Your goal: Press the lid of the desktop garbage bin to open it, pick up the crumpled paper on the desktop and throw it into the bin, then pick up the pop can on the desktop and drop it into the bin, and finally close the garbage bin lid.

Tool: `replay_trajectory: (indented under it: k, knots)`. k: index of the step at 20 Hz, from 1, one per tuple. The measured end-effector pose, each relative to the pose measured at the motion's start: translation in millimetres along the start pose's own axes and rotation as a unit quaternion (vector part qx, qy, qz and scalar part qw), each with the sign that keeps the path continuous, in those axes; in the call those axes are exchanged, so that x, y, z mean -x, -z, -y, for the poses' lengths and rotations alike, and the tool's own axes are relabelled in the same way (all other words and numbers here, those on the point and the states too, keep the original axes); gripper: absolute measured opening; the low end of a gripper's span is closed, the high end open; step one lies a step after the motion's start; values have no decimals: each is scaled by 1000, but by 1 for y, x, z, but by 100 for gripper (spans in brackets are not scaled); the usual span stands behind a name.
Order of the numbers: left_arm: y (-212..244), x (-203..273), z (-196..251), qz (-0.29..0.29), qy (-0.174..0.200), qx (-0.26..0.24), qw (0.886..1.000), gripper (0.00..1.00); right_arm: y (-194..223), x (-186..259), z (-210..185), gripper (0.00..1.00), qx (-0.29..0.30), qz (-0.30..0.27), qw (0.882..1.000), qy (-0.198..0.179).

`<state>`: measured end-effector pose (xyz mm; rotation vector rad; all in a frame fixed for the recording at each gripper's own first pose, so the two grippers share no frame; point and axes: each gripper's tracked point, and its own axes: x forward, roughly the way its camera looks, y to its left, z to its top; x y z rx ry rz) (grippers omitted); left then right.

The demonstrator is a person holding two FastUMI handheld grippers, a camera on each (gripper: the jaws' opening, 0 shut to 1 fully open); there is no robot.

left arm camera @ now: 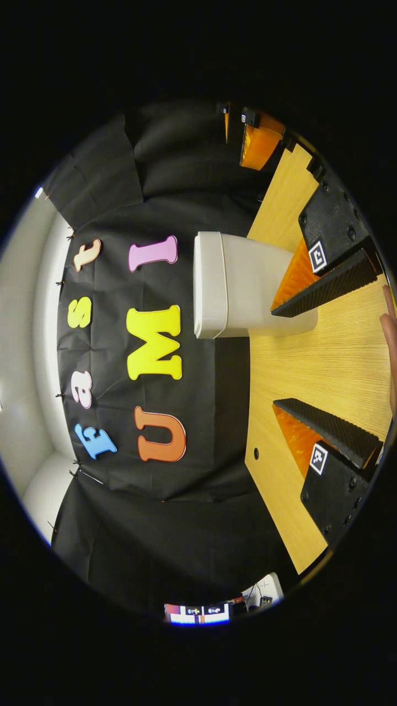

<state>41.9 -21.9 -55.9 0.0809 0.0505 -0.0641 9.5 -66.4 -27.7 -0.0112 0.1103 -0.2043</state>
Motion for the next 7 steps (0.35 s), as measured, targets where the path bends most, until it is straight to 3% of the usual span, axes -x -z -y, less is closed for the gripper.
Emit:
replay_trajectory:
  k: [5,7]
  knots:
    - [0,0,2,-1,3,-6,1000,96,6,-2,-1,92,0,-8,1000,-2]
    - [1,-1,2,-1,6,-6,1000,96,8,-2,-2,95,1,-9,1000,-3]
